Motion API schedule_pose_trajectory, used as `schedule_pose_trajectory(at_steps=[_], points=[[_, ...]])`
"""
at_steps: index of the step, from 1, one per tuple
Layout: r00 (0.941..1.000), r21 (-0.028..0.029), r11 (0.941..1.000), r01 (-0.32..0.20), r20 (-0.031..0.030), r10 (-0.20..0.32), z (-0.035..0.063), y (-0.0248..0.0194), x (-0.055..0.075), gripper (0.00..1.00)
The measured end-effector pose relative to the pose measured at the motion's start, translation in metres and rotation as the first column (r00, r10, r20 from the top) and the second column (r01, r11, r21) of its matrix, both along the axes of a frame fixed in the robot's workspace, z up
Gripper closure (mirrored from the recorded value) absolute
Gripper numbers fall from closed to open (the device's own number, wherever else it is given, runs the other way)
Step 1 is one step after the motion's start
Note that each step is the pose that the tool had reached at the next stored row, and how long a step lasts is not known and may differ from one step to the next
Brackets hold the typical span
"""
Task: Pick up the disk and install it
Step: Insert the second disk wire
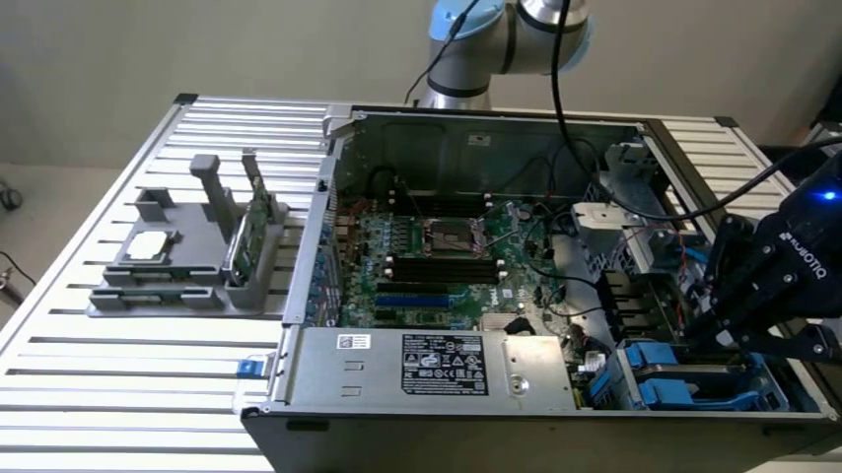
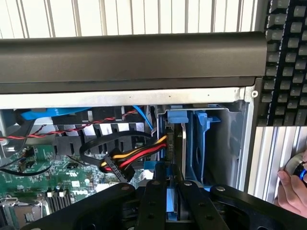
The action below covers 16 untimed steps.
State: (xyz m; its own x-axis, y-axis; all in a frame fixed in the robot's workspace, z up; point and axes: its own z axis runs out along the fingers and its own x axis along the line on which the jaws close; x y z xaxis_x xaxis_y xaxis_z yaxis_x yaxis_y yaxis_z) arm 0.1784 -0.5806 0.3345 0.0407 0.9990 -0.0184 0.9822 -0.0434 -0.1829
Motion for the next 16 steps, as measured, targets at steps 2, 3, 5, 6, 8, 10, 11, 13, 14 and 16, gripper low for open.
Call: schedule_pose_trajectory(at_steps=[2,3,5,6,8,10,11,13,14,16], points=[[1.0,0.0033,1.0,0.0,0.0,0.0,-0.0019,-0.0003,0.0,0.84],[1.0,0.0046,1.0,0.0,0.0,0.0,-0.0029,-0.0003,0.0,0.84],[1.0,0.0061,1.0,-0.001,0.0001,0.001,-0.0043,-0.0003,0.0,0.84],[1.0,0.0069,1.0,-0.001,0.0,0.001,-0.005,-0.0003,0.0,0.84],[1.0,0.0069,1.0,-0.002,0.0,0.002,-0.0052,-0.0004,0.0,0.84],[1.0,0.0073,1.0,-0.003,0.0005,0.003,-0.0053,-0.0006,0.0,0.82],[1.0,0.0089,1.0,-0.003,0.0004,0.003,-0.0062,-0.0006,0.0,0.82],[1.0,0.008,1.0,-0.003,-0.0001,0.003,-0.0043,-0.0005,0.0,0.76],[1.0,0.0076,1.0,-0.003,0.0,0.003,-0.0018,-0.0005,0.0,0.76],[1.0,0.0076,1.0,-0.003,0.0,0.003,0.0068,-0.0006,0.0,0.76]])
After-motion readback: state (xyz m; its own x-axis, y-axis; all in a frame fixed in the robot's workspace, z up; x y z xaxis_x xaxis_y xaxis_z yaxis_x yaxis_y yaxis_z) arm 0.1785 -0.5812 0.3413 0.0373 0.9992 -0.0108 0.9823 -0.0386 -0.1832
